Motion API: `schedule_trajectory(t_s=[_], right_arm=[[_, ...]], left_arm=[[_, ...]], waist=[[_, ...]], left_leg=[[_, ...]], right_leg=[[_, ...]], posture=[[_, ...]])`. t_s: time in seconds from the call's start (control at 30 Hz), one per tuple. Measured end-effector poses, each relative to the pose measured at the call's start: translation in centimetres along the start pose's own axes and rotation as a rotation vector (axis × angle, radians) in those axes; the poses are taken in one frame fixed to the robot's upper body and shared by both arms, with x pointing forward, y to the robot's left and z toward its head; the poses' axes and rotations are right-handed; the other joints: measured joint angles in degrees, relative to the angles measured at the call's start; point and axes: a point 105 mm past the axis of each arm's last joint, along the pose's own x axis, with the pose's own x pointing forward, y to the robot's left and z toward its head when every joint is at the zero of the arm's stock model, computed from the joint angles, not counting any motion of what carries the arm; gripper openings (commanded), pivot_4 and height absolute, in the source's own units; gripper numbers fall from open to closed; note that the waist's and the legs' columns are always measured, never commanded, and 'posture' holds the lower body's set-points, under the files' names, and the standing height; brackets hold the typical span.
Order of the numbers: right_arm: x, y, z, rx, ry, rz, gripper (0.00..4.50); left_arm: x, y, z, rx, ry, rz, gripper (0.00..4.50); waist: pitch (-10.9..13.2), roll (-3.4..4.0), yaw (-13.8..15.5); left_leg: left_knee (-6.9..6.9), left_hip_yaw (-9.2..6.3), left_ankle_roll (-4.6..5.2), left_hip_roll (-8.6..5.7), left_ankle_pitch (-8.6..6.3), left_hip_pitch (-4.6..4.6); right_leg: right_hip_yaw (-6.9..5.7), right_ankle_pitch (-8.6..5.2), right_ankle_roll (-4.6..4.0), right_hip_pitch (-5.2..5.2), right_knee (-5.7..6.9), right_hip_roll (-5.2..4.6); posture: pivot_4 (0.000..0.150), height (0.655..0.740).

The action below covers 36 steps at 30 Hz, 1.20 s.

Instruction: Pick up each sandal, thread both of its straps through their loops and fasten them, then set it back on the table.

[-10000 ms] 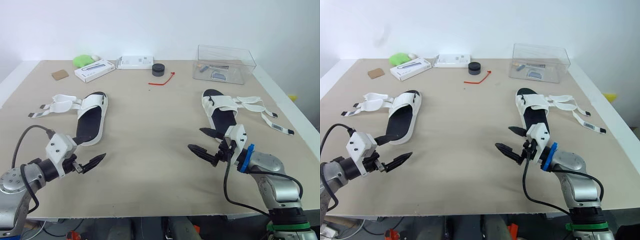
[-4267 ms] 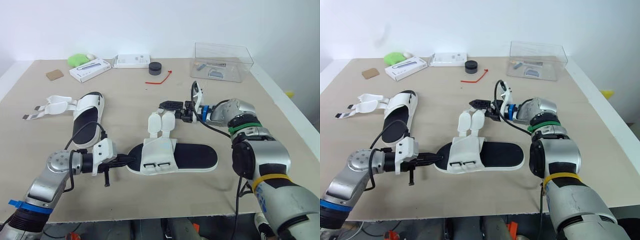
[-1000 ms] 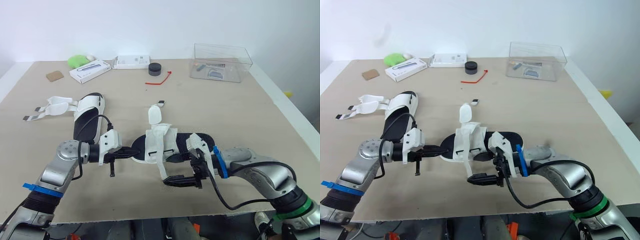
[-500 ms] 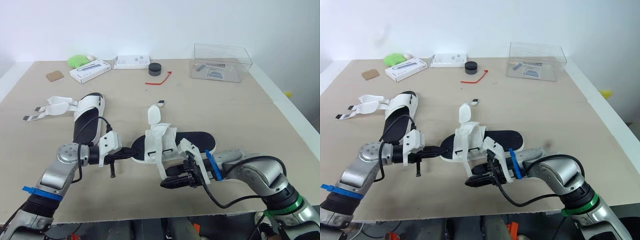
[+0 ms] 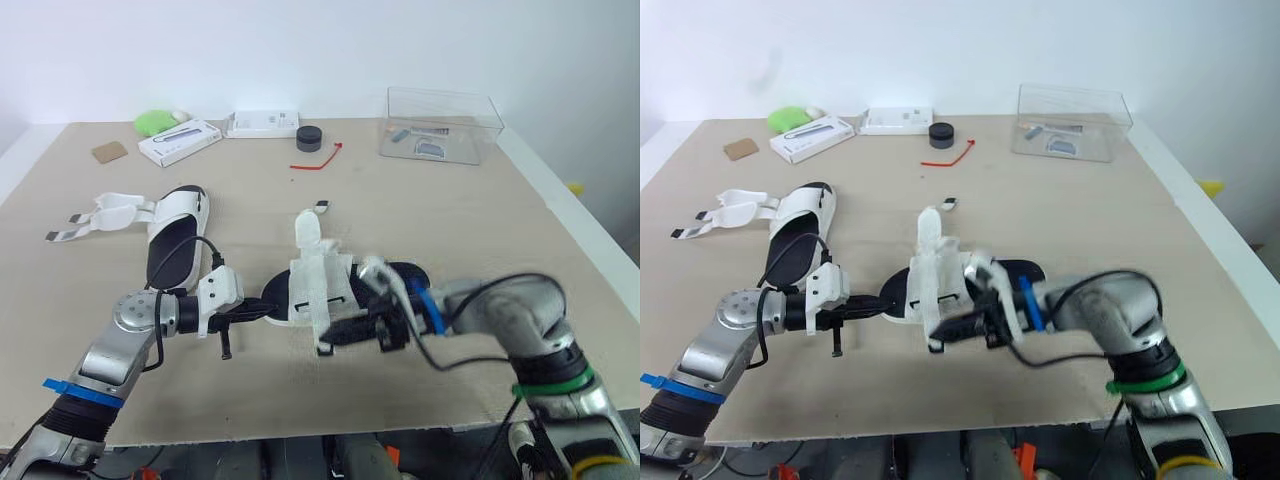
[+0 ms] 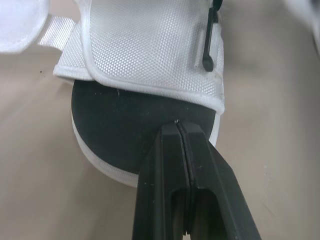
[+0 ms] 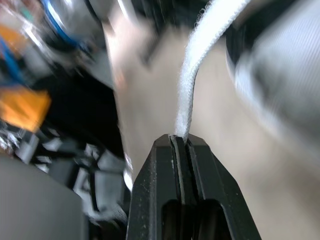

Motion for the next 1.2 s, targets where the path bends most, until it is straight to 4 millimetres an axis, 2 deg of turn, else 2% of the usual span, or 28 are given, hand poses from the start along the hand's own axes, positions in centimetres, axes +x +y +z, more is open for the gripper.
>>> schedule_trajectory(t_s=[0.1,0.23,0.47,0.77,1.2], right_arm=[[-1.1,0.4,2.7,0.006,-0.041,-0.006,0.07],[-1.8,-1.3,4.7,0.082,-0.086,-0.075,0.07],[-1.6,-3.1,3.5,0.186,-0.038,-0.140,0.07],[-1.2,-3.5,2.1,0.242,0.038,-0.154,0.07],[-1.2,-3.7,1.8,0.336,0.046,-0.109,0.07]], left_arm=[[0.0,0.0,0.0,-0.001,0.001,-0.001,0.00],[0.2,0.0,0.0,0.008,-0.001,-0.007,0.00],[0.4,0.0,0.0,0.012,-0.010,-0.009,0.00],[0.5,-0.1,0.0,0.018,-0.010,-0.013,0.00],[0.5,-0.2,0.0,0.034,-0.011,-0.003,0.00]], waist=[[-0.01,-0.02,0.01],[-0.01,-0.01,0.01],[-0.01,-0.01,0.01],[-0.02,-0.01,0.00],[-0.02,-0.01,-0.10]], left_leg=[[-0.02,-0.05,0.00,0.01,0.00,-0.02],[-0.03,-0.06,0.00,-0.01,-0.01,-0.10],[-0.02,-0.04,0.06,-0.12,-0.04,-0.20],[-0.02,-0.06,0.06,-0.13,-0.04,-0.21],[-0.03,-0.06,0.08,-0.12,-0.05,-0.22]], right_leg=[[0.03,-0.02,-0.04,0.00,-0.01,0.01],[0.02,-0.03,-0.07,0.00,-0.06,-0.05],[0.02,0.09,-0.17,-0.05,-0.09,-0.20],[0.01,0.06,-0.09,-0.05,-0.10,-0.21],[0.01,0.05,-0.07,-0.05,-0.13,-0.20]], posture=[[0.150,0.7400],[0.150,0.7400],[0.150,0.7400],[0.150,0.7400],[0.150,0.7400]])
